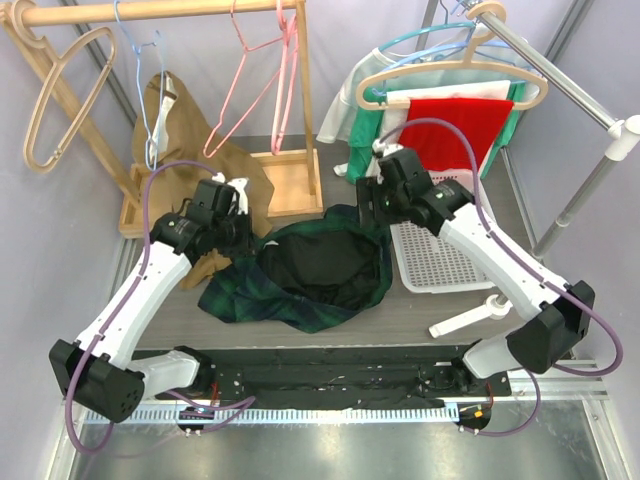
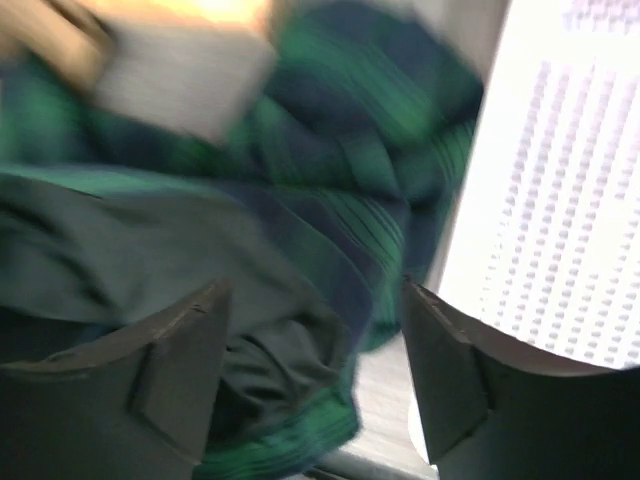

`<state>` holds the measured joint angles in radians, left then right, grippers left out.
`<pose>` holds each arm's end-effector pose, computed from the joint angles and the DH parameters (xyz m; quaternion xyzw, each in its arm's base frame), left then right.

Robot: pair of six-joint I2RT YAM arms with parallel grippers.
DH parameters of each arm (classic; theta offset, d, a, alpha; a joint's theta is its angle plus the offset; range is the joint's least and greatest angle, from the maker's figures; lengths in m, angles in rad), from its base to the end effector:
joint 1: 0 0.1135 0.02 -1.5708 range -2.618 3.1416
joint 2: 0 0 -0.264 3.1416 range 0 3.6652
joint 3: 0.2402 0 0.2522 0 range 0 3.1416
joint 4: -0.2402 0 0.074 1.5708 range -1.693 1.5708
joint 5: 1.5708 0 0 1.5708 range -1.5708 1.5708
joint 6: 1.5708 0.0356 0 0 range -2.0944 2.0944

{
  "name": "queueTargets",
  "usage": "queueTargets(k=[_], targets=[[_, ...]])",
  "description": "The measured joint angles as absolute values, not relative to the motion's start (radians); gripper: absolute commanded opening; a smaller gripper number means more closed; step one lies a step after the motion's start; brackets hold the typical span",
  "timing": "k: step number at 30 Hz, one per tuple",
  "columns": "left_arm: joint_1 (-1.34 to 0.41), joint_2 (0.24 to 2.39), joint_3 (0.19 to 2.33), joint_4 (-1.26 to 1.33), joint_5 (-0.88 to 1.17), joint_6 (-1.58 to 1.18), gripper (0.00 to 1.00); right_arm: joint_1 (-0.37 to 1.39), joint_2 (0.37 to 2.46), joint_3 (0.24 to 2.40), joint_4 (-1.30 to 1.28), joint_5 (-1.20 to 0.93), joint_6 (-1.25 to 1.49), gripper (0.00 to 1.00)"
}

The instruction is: Place the skirt on the hanger

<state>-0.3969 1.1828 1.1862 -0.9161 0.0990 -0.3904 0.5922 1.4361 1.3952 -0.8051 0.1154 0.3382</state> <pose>0.2124 -0.0929 0.3321 0.0191 0.9451 -0.1670 0.2801 0.2547 0.1664 0.3432 -0.0979 0.9286 0.1106 0.3405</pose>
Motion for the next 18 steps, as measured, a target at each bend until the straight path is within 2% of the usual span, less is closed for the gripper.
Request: queueTargets(k=[5,10,15,18], targets=[[-0.397,1.185,1.185,-0.892,0.120,-0.392,0.00,0.592,1.460,1.655,-0.771,0.074,0.290,0.76],[-0.397,1.200,1.179,-0.866,0.130,-0.399,0.00,0.592,1.528,1.893,-0.598,-0.005,0.261,0.76],[-0.397,1.211,1.171,-0.854,0.132,-0.411,0.00,0.608,1.674,2.058,-0.453,-0.060,0.261,0.76],[-0.397,1.212,1.168,-0.845,0.133,-0.413,0.00,0.636,1.741,2.074,-0.375,-0.063,0.264,0.77]])
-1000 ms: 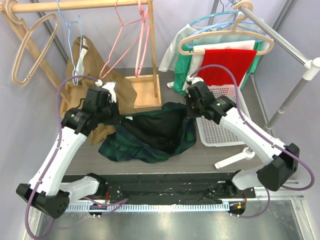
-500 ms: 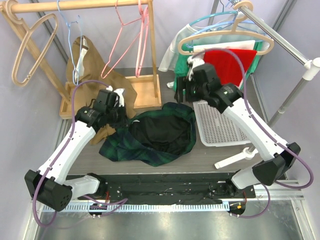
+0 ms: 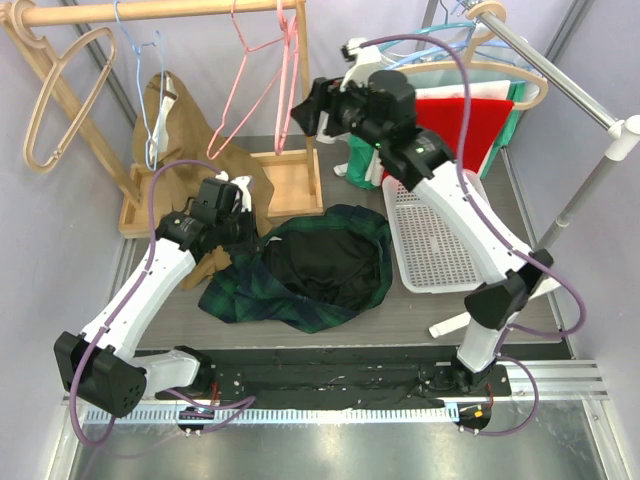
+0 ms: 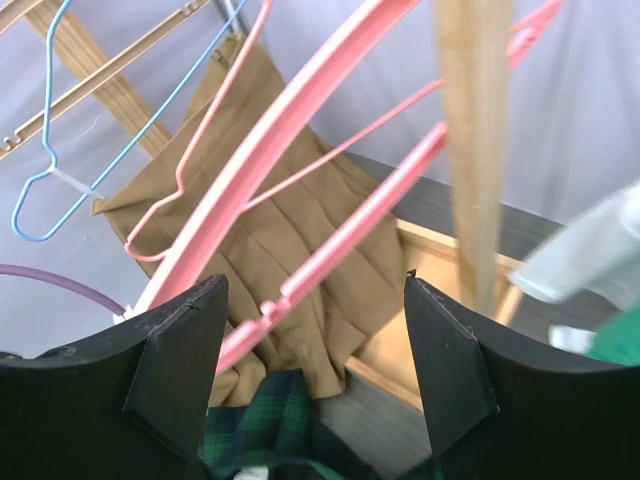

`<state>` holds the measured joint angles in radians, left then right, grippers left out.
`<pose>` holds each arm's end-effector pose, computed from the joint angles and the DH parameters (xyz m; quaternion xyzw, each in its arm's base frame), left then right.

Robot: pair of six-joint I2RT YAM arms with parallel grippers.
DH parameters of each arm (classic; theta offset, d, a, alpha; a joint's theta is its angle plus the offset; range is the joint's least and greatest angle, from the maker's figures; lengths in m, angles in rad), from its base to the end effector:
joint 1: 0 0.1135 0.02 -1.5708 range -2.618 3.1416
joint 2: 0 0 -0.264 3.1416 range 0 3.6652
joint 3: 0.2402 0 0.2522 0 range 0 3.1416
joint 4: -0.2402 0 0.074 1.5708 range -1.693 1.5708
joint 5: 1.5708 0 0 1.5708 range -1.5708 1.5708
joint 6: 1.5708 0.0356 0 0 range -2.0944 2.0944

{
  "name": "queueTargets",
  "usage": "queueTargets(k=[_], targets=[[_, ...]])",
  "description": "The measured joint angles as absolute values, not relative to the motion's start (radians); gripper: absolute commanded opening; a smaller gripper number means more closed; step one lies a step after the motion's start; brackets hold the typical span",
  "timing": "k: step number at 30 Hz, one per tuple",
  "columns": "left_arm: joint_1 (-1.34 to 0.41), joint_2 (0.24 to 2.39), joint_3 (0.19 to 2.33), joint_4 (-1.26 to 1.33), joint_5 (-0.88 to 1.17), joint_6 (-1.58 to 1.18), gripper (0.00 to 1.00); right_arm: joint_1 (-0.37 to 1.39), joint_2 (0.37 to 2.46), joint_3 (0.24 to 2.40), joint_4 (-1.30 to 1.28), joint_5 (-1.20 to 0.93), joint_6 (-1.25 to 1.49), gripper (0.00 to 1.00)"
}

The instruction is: Place the skirt on the hanger

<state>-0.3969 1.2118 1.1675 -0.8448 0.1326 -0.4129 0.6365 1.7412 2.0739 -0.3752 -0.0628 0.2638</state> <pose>0.2227 -0.0985 0.3249 0.0146 0.9405 -0.1888 0.2820 0.3092 0.2313 0.5057 -0.1550 0.7051 0.3213 0.6128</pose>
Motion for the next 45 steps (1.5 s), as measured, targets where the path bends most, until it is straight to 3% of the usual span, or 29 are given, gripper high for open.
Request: queueTargets(k=[13,23,29,33,34,37,40,45], targets=[[-0.397,1.214,1.134,-0.809,0.133,-0.419,0.00,0.836,1.843,2.130,-0.205,0.084,0.215,0.78],[-0.397,1.226,1.134,-0.801,0.133,-0.418,0.00,0.887,1.901,2.273,-0.185,0.178,0.143,0.92],[-0.397,1.230,1.134,-0.800,0.133,-0.416,0.00,0.891,2.011,2.358,-0.165,0.252,0.107,0.92],[-0.397,1.230,1.134,-0.800,0.133,-0.413,0.00,0.895,2.087,2.399,-0.196,0.344,0.100,0.80],[-0.397,1.230,1.134,-0.800,0.132,-0.412,0.00,0.895,2.096,2.399,-0.213,0.371,0.101,0.70],[-0.397,1.230,1.131,-0.800,0.133,-0.411,0.00,0.895,2.099,2.395,-0.250,0.446,0.103,0.56],[-0.397,1.230,1.127,-0.800,0.133,-0.410,0.00,0.895,2.096,2.403,-0.270,0.515,0.110,0.48],[-0.397,1.230,1.127,-0.800,0.133,-0.403,0.00,0.895,2.091,2.416,-0.312,0.585,0.108,0.45]])
